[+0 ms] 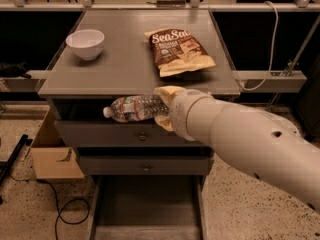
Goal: Pick water bottle from bottom drawer and place on counter
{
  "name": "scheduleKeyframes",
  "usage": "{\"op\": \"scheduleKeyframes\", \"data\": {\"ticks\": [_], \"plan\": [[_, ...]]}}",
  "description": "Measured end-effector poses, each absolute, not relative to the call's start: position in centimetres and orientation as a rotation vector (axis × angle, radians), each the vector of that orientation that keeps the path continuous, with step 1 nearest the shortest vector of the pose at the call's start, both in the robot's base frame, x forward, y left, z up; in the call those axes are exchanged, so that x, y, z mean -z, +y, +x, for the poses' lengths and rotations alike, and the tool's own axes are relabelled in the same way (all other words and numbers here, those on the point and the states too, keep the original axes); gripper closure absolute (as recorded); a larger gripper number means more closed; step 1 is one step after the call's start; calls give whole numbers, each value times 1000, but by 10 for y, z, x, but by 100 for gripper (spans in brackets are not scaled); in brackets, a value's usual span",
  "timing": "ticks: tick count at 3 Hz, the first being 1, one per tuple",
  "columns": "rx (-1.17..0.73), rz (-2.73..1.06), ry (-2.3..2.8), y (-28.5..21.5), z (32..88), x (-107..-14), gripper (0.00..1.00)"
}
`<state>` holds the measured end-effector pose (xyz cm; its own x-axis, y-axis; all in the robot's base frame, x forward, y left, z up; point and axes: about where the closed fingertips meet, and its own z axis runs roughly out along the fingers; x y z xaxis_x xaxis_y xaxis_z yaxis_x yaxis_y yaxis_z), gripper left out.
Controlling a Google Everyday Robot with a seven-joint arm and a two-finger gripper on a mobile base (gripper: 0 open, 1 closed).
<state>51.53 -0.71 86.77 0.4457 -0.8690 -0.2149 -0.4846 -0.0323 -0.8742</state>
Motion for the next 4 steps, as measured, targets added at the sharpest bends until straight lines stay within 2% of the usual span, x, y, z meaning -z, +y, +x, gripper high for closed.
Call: {"op": "scheduleKeyframes", "data": {"ticks": [1,2,4], "plan": [[471,-1677,1185,-7,516,-868,100],[447,-1714,1147,0,545,-888,100],[456,-1745,1121,8,543,-892,100]]}}
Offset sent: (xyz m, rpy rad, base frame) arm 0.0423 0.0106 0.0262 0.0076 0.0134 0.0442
